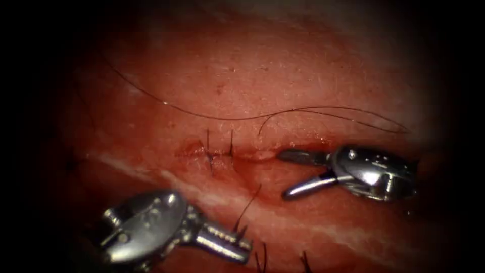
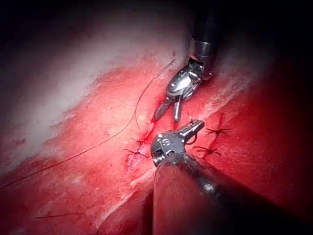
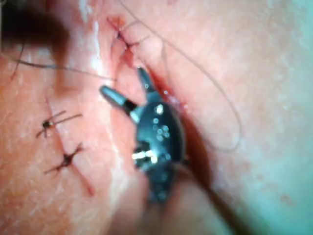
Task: Wound Closure
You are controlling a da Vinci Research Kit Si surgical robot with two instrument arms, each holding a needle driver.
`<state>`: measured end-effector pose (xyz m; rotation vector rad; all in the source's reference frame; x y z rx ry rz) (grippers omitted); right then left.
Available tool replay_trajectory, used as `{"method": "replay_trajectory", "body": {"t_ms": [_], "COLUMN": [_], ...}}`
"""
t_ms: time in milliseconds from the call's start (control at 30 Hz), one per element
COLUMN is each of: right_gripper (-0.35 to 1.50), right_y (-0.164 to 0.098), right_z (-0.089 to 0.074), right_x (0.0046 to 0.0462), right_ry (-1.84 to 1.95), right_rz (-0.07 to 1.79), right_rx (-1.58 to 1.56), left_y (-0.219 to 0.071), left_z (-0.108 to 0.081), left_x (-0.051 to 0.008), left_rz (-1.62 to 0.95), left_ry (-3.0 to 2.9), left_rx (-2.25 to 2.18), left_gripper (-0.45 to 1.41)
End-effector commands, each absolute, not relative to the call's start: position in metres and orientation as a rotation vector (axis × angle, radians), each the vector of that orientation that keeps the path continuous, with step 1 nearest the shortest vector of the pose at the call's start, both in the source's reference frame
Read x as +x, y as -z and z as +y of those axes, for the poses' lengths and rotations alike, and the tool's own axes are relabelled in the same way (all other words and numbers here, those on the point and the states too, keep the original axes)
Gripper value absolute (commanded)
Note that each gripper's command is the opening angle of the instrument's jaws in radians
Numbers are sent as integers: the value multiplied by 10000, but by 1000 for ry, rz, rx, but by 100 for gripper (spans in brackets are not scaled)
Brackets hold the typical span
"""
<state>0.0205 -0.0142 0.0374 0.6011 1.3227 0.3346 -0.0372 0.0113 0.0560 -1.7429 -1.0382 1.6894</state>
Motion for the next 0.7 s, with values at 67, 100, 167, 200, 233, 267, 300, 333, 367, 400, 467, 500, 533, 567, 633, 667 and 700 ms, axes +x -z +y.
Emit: {"method": "replay_trajectory", "body": {"t_ms": [67, 100, 167, 200, 233, 267, 300, 333, 367, 400, 467, 500, 533, 567, 633, 667, 700], "right_gripper": [84, 84, 84, 83, 83, 83, 83, 83, 83, 83, 83, 83, 83, 81, 81, 79, 74], "right_y": [-381, -383, -386, -388, -389, -391, -393, -395, -397, -400, -409, -412, -415, -421, -423, -425, -427], "right_z": [-159, -161, -166, -168, -170, -171, -173, -174, -175, -177, -177, -176, -174, -170, -168, -167, -165], "right_x": [219, 223, 229, 232, 234, 235, 237, 239, 240, 242, 246, 247, 248, 248, 247, 247, 246], "right_ry": [-311, -307, -298, -295, -294, -293, -290, -289, -288, -287, -285, -285, -284, -281, -280, -278, -273], "right_rz": [1331, 1333, 1334, 1335, 1335, 1335, 1336, 1336, 1336, 1336, 1332, 1329, 1326, 1317, 1311, 1301, 1283], "right_rx": [614, 613, 615, 615, 613, 611, 611, 609, 607, 604, 597, 596, 595, 596, 595, 595, 596], "left_y": [-564, -563, -562, -562, -561, -561, -561, -560, -559, -558, -552, -549, -546, -539, -536, -533, -529], "left_z": [106, 105, 105, 105, 105, 106, 106, 107, 107, 108, 109, 109, 110, 110, 111, 111, 112], "left_x": [-378, -378, -378, -378, -377, -377, -376, -376, -375, -375, -373, -373, -372, -371, -370, -370, -368], "left_rz": [-1042, -1040, -1042, -1042, -1040, -1030, -1029, -1030, -1028, -1026, -1021, -1022, -1019, -1019, -1016, -1010, -1009], "left_ry": [-1692, -1692, -1692, -1691, -1691, -1694, -1697, -1696, -1695, -1694, -1698, -1696, -1698, -1698, -1700, -1702, -1703], "left_rx": [-1741, -1740, -1740, -1740, -1739, -1741, -1737, -1737, -1736, -1734, -1743, -1742, -1747, -1751, -1756, -1758, -1763], "left_gripper": [-45, -45, -45, -45, -45, -45, -45, -45, -45, -45, -45, -45, -45, -45, -45, -45, -45]}}
